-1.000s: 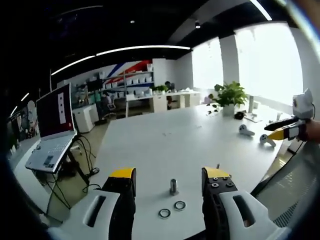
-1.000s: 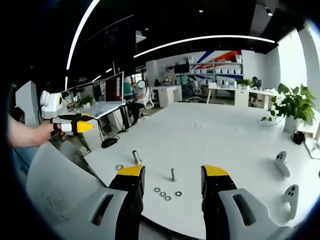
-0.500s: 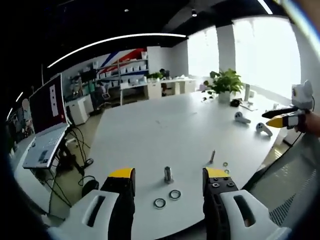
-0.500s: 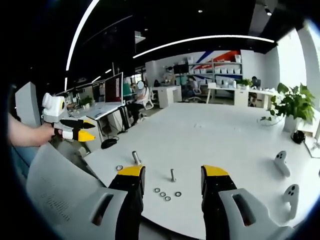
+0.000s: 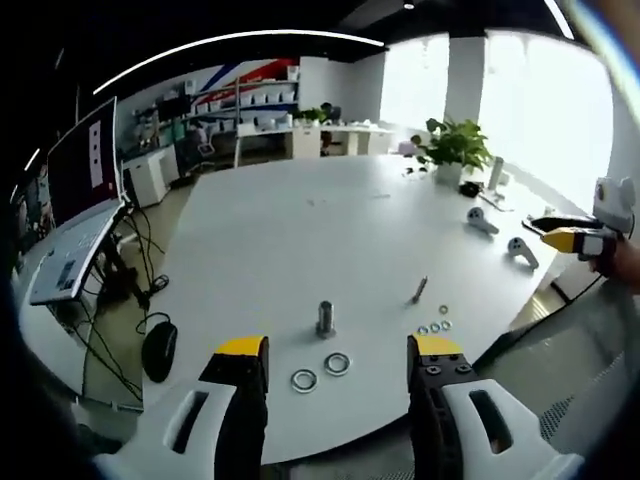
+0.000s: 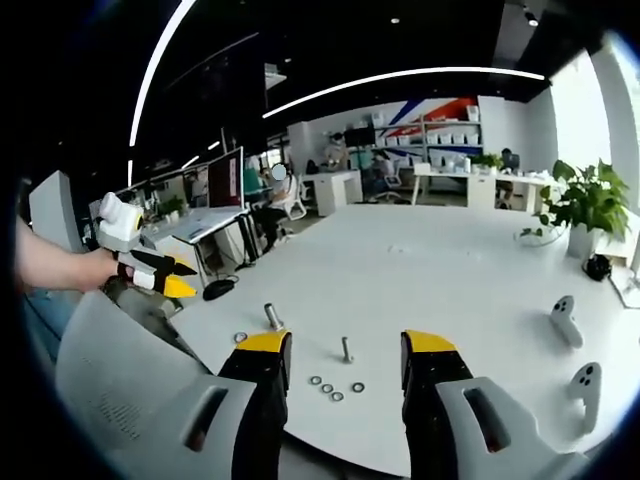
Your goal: Place the washer onto the threaded stud by aligning its center hole with the stud, sliding it down to the base, and recovering from edge contact or off-axis alignment until the washer reaches the visible bottom stop.
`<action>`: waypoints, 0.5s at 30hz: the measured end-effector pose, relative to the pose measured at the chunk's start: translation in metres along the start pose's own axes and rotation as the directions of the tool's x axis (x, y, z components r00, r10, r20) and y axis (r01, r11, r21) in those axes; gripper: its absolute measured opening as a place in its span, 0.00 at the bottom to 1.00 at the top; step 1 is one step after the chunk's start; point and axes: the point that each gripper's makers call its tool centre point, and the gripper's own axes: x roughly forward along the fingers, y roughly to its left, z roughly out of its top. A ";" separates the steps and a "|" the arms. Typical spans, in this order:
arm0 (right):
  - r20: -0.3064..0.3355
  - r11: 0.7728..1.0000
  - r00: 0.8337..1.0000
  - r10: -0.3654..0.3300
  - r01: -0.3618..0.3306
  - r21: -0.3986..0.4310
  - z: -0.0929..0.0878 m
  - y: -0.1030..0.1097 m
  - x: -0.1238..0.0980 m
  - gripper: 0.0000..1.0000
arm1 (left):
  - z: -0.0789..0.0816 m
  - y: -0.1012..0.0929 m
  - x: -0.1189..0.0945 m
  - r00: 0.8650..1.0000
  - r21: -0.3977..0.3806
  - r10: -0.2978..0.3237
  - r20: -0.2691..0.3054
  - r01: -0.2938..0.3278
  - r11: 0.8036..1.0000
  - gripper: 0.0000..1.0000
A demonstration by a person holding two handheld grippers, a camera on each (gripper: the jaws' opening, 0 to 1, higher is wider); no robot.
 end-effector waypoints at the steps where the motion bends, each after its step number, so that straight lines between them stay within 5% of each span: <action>1: 0.001 1.000 1.000 0.000 0.000 0.003 0.000 0.000 0.000 0.46 | -0.002 0.001 0.004 1.000 0.003 -0.006 -0.014 0.006 1.000 0.54; 7: -0.003 1.000 1.000 -0.009 0.009 0.014 -0.001 -0.003 0.000 0.46 | -0.019 0.004 0.033 0.990 0.064 -0.037 -0.139 0.046 0.997 0.54; 13: -0.001 1.000 1.000 -0.018 0.018 0.018 -0.001 -0.005 -0.001 0.46 | -0.061 0.015 0.063 0.945 0.097 -0.052 -0.323 0.088 0.991 0.53; 15: 0.003 0.999 1.000 -0.027 0.027 0.022 -0.001 -0.007 -0.001 0.46 | -0.068 0.017 0.071 0.938 0.128 -0.042 -0.343 0.091 0.988 0.53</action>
